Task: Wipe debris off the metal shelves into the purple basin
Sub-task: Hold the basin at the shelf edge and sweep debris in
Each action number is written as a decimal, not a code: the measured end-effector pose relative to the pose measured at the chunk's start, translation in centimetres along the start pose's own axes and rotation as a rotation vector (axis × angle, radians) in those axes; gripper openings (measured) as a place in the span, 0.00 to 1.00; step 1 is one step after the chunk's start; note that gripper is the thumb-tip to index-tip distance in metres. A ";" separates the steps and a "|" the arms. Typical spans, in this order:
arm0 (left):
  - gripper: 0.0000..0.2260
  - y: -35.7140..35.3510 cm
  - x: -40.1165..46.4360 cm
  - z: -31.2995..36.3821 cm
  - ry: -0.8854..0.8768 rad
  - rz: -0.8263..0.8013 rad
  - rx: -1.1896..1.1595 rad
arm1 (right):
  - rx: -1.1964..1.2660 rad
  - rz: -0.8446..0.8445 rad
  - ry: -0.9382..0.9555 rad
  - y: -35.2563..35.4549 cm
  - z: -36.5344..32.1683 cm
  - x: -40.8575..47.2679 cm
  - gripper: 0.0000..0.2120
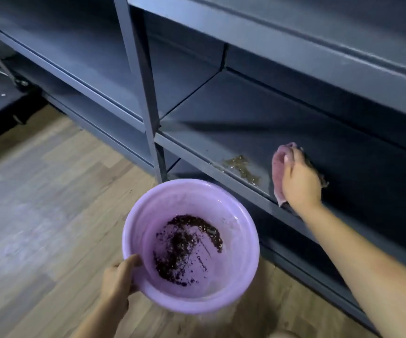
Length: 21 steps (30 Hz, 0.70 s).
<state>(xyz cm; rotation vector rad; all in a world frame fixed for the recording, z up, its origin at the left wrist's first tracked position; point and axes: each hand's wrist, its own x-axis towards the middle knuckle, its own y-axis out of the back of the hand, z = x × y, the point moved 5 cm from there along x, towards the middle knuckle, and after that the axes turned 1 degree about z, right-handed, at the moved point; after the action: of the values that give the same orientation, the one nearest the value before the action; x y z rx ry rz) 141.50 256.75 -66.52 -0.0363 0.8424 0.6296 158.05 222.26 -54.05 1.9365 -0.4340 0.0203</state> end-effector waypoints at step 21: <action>0.04 -6.9 5.8 2.7 -0.175 -0.188 -0.094 | 0.414 -0.329 0.465 -9.1 -9.8 -1.5 0.12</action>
<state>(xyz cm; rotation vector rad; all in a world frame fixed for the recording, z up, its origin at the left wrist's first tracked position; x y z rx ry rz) 149.89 254.77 -70.27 -0.1420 0.6310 0.4871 161.29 234.48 -58.51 2.3003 0.2186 0.3644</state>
